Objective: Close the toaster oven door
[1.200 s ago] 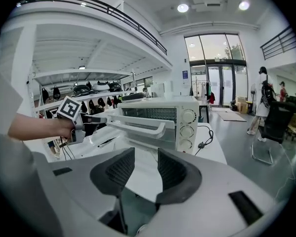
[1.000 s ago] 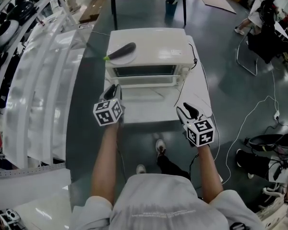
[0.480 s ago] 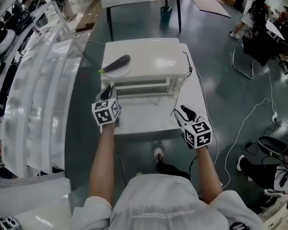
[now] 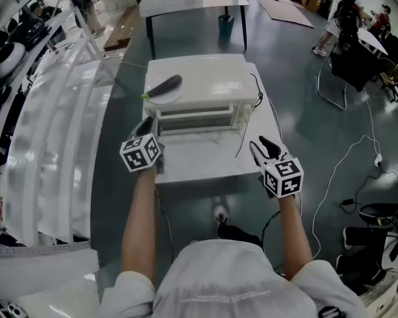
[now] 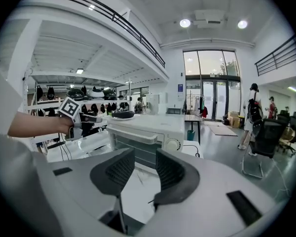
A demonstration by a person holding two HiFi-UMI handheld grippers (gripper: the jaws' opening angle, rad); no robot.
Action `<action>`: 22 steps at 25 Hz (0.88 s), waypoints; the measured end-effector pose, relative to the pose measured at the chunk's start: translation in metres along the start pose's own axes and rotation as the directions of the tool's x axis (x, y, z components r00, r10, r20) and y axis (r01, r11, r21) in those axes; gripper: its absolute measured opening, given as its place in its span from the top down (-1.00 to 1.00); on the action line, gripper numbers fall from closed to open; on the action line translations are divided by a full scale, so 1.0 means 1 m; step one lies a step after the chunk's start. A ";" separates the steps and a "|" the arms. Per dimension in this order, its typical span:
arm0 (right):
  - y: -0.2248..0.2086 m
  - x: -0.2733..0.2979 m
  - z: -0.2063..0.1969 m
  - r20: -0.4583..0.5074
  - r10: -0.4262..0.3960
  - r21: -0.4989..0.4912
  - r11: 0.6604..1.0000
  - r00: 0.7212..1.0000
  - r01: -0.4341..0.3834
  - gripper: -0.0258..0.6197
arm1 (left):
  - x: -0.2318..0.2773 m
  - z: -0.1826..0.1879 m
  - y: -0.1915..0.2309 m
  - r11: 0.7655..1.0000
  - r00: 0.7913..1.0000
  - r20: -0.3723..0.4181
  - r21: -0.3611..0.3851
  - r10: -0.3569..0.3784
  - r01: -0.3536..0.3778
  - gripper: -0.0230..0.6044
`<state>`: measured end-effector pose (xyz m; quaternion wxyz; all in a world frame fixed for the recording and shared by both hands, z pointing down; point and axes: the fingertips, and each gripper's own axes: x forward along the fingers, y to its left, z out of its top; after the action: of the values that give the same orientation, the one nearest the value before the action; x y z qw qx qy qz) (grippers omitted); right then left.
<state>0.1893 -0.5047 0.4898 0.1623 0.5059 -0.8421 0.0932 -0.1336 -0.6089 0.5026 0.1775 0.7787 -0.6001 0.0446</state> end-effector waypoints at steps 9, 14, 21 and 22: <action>0.038 -0.049 0.057 0.098 -0.078 -0.044 0.996 0.992 0.082 0.70 | -0.107 0.029 -0.038 0.941 0.989 0.012 0.308 -0.148 0.138 0.82; 0.074 -0.078 0.073 0.132 -0.074 -0.107 0.990 0.988 0.089 0.83 | -0.166 0.035 -0.049 0.915 0.984 0.058 0.379 -0.171 0.137 0.87; 0.129 -0.115 0.090 0.171 -0.042 -0.191 0.979 0.984 0.075 0.87 | -0.238 0.046 -0.063 0.888 0.973 0.095 0.434 -0.210 0.150 0.87; 0.137 -0.119 0.092 0.176 -0.031 -0.201 0.977 0.984 0.067 0.87 | -0.245 0.047 -0.065 0.882 0.972 0.099 0.449 -0.212 0.146 0.87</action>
<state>0.1042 -0.3718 0.3618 0.1427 0.5133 -0.8452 -0.0427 -0.1468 -0.3851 0.3746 -0.0431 0.8519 -0.5113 0.1049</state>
